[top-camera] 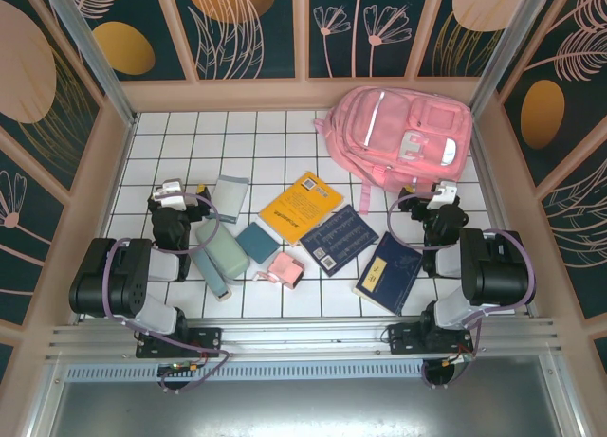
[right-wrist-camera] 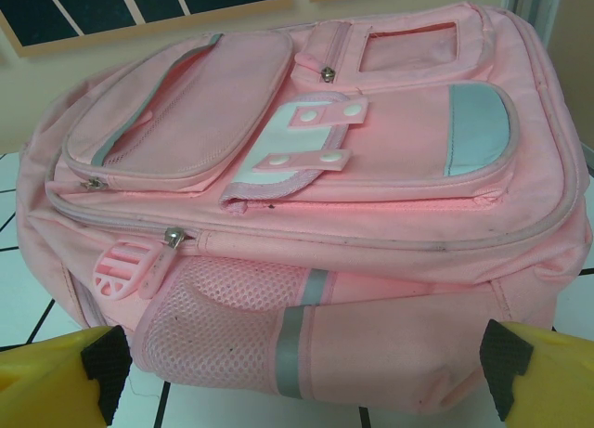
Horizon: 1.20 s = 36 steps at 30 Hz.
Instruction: Pack the student bag
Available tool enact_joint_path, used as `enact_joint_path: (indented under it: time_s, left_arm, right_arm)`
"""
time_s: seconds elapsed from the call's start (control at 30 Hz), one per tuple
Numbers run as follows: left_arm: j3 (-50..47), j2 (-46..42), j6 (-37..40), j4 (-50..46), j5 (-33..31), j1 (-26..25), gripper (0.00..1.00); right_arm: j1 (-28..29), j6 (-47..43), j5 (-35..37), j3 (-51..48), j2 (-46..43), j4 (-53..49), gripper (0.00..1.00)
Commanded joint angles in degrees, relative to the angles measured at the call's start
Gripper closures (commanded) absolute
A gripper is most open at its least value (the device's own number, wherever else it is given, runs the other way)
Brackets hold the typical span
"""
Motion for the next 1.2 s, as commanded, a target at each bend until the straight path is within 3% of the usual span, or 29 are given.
enact_joint_path:
  time_s: [0.0,0.23,0.33,0.43,0.53,0.6,0.67,0.73,0.77,0.9,0.93,0.97,1.03,1.17]
  left_arm:
    - [0.34,-0.43,0.70,2.41,0.28,0.51,0.01]
    - [0.16,-0.75,0.79,2.73,0.51,0.51,0.01]
    - [3.76,-7.26,3.67,-9.26,6.18,0.13,0.01]
    - [8.23,-17.24,2.69,-20.97,-1.04,-4.09,0.01]
    - [12.00,-25.67,2.73,-28.11,0.79,-9.63,0.01]
    - [17.29,-28.58,-1.58,-37.12,-2.22,-14.59,0.01]
    - [23.27,-29.51,-11.68,-48.70,-5.04,-17.08,0.01]
    - [30.05,-28.89,-16.05,-61.61,-6.15,-18.77,0.01]
    - [33.58,-28.37,-18.03,-67.80,-6.23,-19.00,0.01]
    - [41.23,-26.75,-23.01,-83.19,-8.30,-18.98,0.01]
    - [42.14,-26.39,-25.56,-86.31,-11.02,-18.94,0.01]
    - [42.22,-26.19,-28.63,-88.29,-13.02,-18.83,0.01]
    - [41.82,-26.27,-29.18,-88.46,-10.86,-18.74,0.01]
    - [44.32,-23.37,-31.25,-96.24,-3.62,-18.78,0.01]
  right_arm:
    - [0.30,-0.90,-0.81,0.94,-0.20,0.67,0.01]
    - [0.12,-1.10,-2.52,0.00,-0.47,2.24,0.01]
    - [2.36,-3.21,-0.42,-0.32,-8.33,-3.40,0.01]
    - [10.41,-5.92,8.07,1.66,-21.19,-13.37,0.01]
    - [21.09,-7.39,10.08,5.66,-31.24,-21.89,0.01]
    - [29.41,-7.74,12.84,9.74,-35.57,-28.05,0.01]
    - [36.79,-5.83,18.76,14.86,-36.73,-32.96,0.01]
    - [43.46,-3.28,33.06,22.92,-33.76,-41.49,0.01]
    - [44.33,-1.87,35.08,28.72,-31.35,-48.62,0.01]
    - [38.50,10.18,29.39,51.09,-20.48,-75.61,0.01]
    - [36.18,13.67,29.34,53.36,-18.23,-77.44,0.01]
    - [32.20,17.58,24.62,54.80,-15.80,-78.24,0.01]
    - [25.64,23.54,13.83,55.91,-12.48,-76.03,0.05]
    - [25.26,21.91,17.49,69.57,3.09,-83.84,0.01]
